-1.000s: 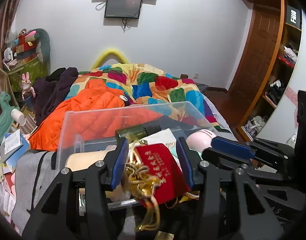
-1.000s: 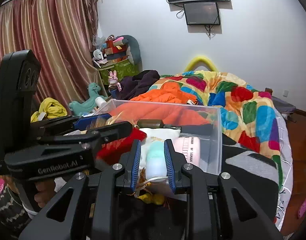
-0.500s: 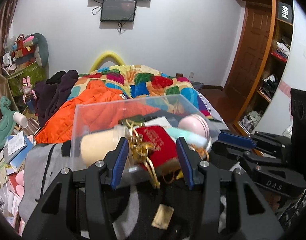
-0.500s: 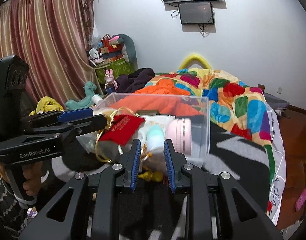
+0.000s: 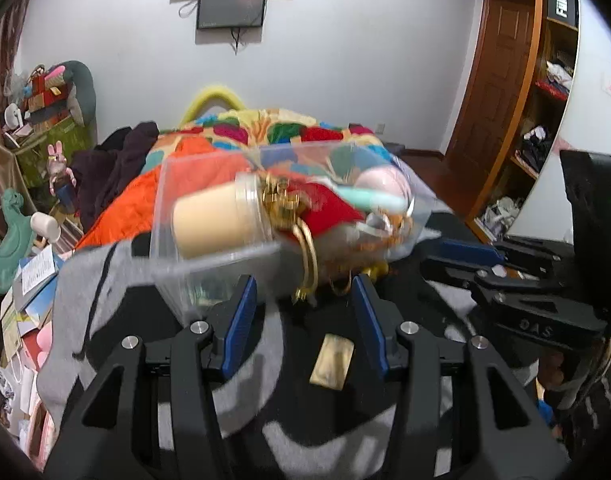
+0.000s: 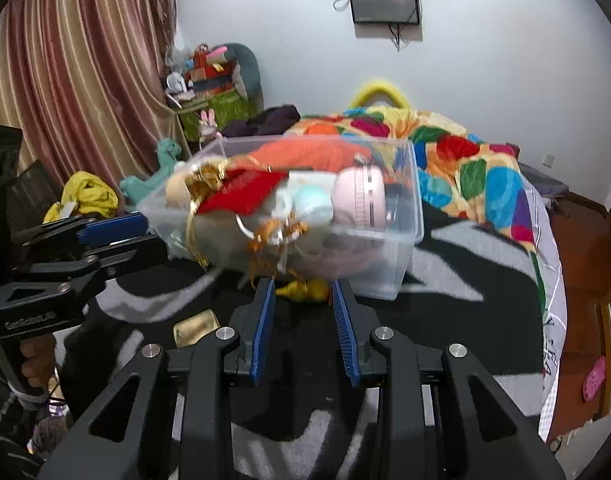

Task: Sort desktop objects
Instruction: 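Open left tool over the box and move toward the wooden eraser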

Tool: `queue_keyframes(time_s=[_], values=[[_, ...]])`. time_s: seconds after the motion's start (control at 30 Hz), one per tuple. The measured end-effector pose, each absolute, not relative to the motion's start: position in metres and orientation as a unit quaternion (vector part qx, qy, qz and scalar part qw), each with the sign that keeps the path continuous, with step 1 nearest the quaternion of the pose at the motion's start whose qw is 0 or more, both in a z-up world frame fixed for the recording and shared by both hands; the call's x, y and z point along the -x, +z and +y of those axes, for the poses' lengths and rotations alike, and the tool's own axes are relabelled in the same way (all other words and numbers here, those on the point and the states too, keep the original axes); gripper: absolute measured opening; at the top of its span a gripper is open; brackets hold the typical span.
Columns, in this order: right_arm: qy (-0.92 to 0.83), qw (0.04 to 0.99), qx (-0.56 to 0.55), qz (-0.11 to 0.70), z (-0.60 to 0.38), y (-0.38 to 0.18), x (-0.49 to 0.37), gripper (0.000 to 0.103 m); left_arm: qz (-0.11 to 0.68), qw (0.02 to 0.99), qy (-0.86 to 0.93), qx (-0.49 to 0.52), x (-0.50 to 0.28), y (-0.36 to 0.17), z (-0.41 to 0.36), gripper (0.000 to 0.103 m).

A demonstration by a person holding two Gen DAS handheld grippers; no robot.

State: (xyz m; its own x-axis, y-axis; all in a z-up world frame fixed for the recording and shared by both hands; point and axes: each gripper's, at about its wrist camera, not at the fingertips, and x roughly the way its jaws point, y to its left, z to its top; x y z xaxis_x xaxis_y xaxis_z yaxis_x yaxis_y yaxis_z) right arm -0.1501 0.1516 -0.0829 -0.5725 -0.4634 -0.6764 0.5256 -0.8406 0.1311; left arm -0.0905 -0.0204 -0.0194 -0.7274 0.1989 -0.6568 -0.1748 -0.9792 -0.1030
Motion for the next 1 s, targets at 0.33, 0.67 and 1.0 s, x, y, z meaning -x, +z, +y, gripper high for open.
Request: queue_keyframes(time_s=[0.33,0.67,1.0], values=[[-0.872,0.268,-0.405,0.063,0.13,-0.111,0.17,0.027,-0.021,0.106,0.908,0.404,0.082,-0.053,-0.024,0.049],[-0.873,0.256,-0.404,0.095,0.111,-0.12,0.175,0.048,-0.021,0.121,0.894,0.431,0.072,-0.077,-0.019,0.049],[-0.871,0.263,-0.402,0.1,0.114,-0.125,0.174,0.037,-0.008,0.132,0.894,0.429,0.079,-0.077,-0.002,0.049]])
